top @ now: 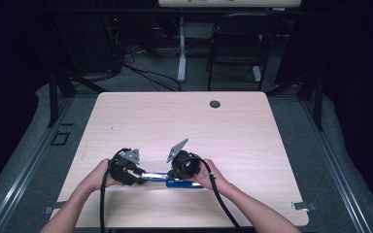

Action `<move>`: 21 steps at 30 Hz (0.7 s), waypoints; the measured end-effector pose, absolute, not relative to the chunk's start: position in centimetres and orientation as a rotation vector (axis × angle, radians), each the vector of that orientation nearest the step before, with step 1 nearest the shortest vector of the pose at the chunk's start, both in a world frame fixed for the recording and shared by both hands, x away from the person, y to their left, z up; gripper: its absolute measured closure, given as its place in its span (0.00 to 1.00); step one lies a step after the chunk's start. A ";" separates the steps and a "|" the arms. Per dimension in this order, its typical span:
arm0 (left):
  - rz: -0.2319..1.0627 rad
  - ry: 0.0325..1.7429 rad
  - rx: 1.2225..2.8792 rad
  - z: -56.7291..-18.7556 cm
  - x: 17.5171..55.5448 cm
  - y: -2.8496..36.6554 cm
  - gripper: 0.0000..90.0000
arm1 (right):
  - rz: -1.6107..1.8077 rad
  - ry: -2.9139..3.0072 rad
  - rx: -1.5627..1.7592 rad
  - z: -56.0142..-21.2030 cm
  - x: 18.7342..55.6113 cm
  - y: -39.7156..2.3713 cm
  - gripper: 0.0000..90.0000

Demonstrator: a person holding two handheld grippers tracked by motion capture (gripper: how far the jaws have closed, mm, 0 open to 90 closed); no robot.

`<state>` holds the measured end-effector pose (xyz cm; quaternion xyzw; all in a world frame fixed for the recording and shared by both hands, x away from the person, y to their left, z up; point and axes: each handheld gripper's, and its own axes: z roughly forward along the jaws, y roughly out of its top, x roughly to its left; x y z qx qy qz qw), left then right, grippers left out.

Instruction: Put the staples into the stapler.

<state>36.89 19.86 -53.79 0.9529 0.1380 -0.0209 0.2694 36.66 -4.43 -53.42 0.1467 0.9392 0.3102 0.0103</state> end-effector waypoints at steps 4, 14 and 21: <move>-0.047 0.363 2.567 -53.5 36.8 19.9 0.70 | 0.975 2.929 0.459 -53.4 36.6 -4.4 1.00; -0.028 0.348 2.532 -52.5 36.7 20.0 0.70 | 0.979 2.925 0.451 -53.3 36.6 -4.5 1.00; -0.029 0.360 2.533 -52.4 36.7 19.9 0.69 | 0.983 2.922 0.453 -53.2 36.6 -4.5 1.00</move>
